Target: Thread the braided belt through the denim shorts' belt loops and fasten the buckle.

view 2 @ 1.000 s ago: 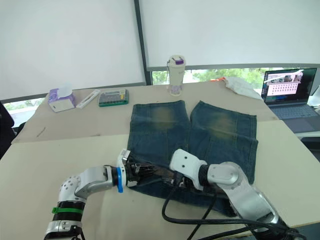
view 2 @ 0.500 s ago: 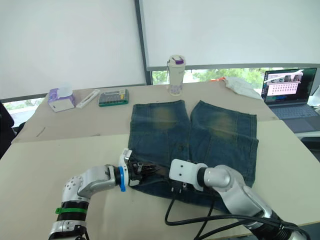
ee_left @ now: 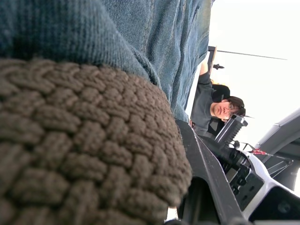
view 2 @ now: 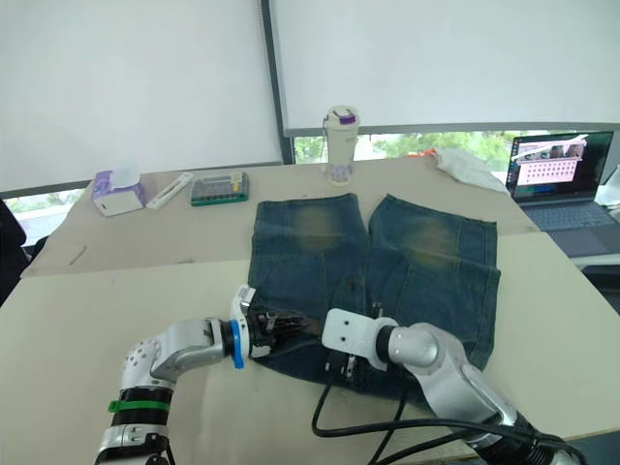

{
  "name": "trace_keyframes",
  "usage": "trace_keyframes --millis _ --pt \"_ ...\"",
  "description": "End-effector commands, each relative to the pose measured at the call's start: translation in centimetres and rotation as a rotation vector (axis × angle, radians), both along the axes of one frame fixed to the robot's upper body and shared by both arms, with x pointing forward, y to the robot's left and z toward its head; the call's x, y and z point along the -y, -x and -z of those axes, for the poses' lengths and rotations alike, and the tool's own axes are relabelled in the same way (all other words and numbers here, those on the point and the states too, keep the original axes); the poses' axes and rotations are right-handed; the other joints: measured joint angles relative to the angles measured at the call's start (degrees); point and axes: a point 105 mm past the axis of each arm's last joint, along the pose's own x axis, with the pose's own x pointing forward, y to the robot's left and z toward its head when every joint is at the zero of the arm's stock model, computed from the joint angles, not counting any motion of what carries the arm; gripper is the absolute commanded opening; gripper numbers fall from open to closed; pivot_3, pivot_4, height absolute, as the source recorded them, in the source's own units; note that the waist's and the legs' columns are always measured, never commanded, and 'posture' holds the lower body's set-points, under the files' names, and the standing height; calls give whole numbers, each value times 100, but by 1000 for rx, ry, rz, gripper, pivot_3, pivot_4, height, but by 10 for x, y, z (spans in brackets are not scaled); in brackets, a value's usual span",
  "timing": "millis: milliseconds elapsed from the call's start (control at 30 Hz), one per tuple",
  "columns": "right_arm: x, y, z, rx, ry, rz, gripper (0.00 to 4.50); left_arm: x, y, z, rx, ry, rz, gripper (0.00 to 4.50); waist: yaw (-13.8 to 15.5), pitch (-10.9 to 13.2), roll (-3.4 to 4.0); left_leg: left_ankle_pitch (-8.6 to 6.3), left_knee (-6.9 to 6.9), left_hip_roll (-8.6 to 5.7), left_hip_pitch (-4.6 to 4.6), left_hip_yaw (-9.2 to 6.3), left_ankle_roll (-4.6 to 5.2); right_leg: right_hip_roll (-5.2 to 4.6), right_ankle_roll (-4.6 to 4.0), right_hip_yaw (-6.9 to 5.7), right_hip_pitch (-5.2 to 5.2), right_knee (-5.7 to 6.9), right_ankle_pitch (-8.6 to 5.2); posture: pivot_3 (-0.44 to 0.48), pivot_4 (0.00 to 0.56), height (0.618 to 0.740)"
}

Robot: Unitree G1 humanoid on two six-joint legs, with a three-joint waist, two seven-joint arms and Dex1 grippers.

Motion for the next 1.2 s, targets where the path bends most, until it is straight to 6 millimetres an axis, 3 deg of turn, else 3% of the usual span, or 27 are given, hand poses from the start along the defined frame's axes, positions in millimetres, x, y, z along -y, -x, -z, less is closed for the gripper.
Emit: trace_keyframes --millis 33,233,367,500,600,633,700,867,1067,1200 --pt "2 -3 -14 61 4 16 19 4 1 -6 21 21 27 0 2 0 0 0 0 0 0 -3 -1 0 0 -3 1 0 0 0 150 740" --pt "5 -2 -22 99 36 11 19 -1 5 -14 95 -20 100 0 -11 3 -4 2 0 -1 -5 -5 -4 1 0 -9 -1 -1 0 0 150 740" --pt "8 -1 -24 117 56 12 19 -19 17 -37 280 -102 235 0 -69 19 -12 8 -6 3 -10 -8 -14 12 -2 -12 -13 4 0 0 150 740" --pt "8 0 -26 128 57 19 0 -29 34 -62 518 -215 410 1370 -120 29 -11 10 -13 2 -6 -12 -18 17 -6 -22 -10 2 -2 0 150 740" --pt "12 0 -27 131 60 35 0 -26 43 -67 875 -454 611 2327 -134 43 -12 14 -29 1 -5 -12 -25 17 -15 -29 -10 -9 -6 0 150 740" --pt "12 0 -27 132 59 41 0 -27 46 -60 1023 -539 714 2327 -154 47 -7 18 -42 3 -5 -10 -31 17 -24 -30 -8 -22 -4 0 150 740" --pt "13 -1 -28 129 50 54 0 -28 51 -52 1152 -561 839 2327 -170 50 22 33 -95 11 3 14 -38 19 -52 -30 5 -68 12 0 150 740" --pt "26 -1 -36 149 77 86 0 -25 44 -60 1262 -500 809 2327 -167 80 -2 40 -93 30 -26 -7 -30 21 -52 -38 -11 -68 13 0 150 740" --pt "54 11 -48 153 110 151 0 -42 52 -69 1111 -322 765 2327 -171 83 -6 40 -88 23 -25 -19 -18 18 -47 -50 -2 -66 11 0 150 740" --pt "61 13 -47 144 119 167 0 -41 49 -75 1187 -339 769 3464 -183 83 -6 39 -87 25 -21 -19 -16 20 -45 -53 2 -63 10 0 150 740"
